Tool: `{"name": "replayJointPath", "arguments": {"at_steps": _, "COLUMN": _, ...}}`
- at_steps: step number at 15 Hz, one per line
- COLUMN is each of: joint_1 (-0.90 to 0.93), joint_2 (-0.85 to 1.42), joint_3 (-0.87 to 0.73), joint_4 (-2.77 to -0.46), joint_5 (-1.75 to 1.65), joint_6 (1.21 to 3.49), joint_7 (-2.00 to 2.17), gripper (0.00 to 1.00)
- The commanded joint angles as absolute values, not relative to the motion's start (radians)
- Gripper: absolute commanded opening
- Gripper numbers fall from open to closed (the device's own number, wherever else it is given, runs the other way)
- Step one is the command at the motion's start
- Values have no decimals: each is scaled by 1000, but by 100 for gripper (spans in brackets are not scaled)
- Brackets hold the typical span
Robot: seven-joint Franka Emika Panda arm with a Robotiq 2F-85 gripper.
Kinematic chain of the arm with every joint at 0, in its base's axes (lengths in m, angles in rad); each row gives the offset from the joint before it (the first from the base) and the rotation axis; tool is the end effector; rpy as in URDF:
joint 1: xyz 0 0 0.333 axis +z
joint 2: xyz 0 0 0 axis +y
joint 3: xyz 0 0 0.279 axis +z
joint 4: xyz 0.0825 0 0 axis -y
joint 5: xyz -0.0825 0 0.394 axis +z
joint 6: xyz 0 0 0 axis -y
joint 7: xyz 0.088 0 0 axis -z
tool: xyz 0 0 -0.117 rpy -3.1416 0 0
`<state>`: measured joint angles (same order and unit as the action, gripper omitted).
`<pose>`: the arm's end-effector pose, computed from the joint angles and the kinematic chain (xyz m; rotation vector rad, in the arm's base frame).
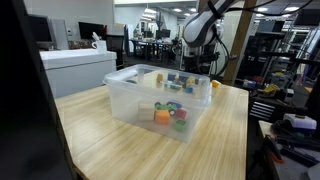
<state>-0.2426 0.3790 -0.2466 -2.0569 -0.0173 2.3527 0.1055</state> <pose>0.5086 -0.2740 0.1980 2.9289 -0.8557 -0.1386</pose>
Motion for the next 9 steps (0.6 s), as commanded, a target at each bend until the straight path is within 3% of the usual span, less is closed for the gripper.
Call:
{"name": "replayJointPath", "arguments": {"at_steps": 1, "joint_1": -234, "joint_2": 390, "joint_3": -255, "joint_4": -2058, "joint_5": -54, "joint_6": 2379, "joint_7": 104, "gripper": 100}}
{"name": "replayJointPath", "arguments": {"at_steps": 9, "joint_1": -241, "joint_2": 397, "joint_3": -264, "joint_4": -2064, "joint_5": -83, "joint_6": 2388, "joint_7": 109, "gripper": 100}}
